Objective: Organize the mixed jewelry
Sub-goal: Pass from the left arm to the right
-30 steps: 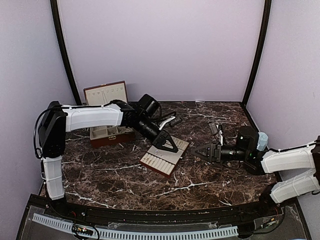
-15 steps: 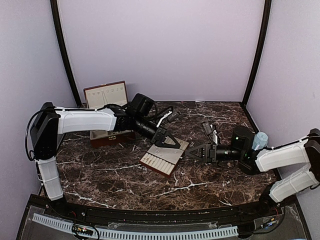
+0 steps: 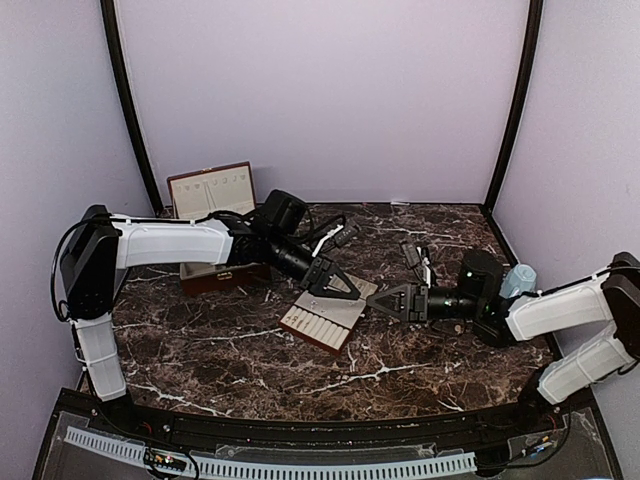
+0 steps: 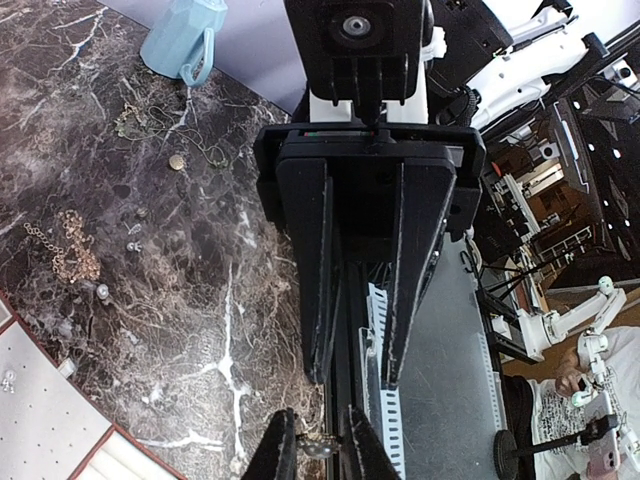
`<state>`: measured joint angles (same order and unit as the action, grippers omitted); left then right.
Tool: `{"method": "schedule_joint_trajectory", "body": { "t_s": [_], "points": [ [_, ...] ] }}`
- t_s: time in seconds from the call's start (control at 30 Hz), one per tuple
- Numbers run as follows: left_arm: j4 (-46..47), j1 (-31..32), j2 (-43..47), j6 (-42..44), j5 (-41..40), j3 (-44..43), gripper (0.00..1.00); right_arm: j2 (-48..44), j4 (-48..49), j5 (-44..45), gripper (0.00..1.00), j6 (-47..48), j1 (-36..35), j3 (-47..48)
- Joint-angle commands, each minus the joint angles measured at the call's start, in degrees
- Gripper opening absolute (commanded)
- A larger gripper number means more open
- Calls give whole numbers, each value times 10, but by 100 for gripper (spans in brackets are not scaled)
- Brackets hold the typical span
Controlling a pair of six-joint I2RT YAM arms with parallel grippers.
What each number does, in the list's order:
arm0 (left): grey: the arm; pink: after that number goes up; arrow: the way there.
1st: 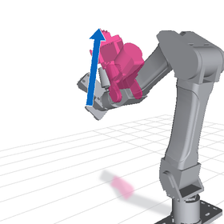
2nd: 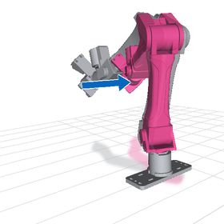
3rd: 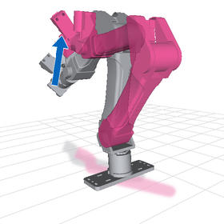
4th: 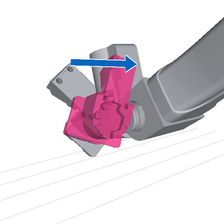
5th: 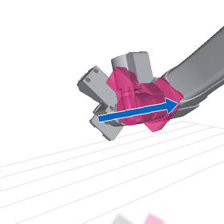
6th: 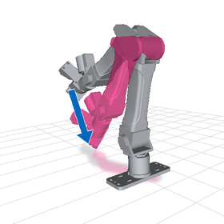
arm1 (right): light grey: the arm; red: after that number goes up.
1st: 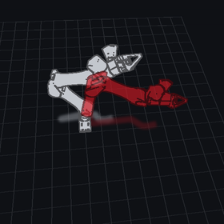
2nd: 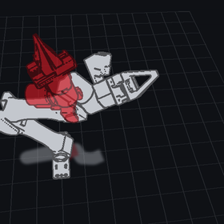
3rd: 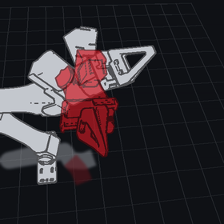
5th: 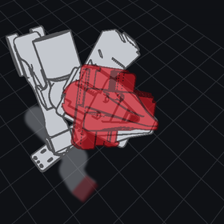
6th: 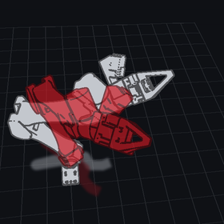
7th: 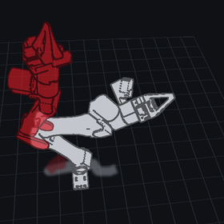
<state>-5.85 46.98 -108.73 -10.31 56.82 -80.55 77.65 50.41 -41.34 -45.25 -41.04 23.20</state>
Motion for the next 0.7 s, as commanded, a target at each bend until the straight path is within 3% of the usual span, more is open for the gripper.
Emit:
{"method": "schedule_joint_trajectory", "body": {
  "t_s": [0.0, 0.67],
  "points": [
    [2, -3, 36, 3, 16, 8, 8, 12, 31, 10, 21, -3, -7, 25],
    [8, -2, 34, 2, 22, 7, 8, 39, 28, 17, 12, -8, -6, 37]
  ]
}}
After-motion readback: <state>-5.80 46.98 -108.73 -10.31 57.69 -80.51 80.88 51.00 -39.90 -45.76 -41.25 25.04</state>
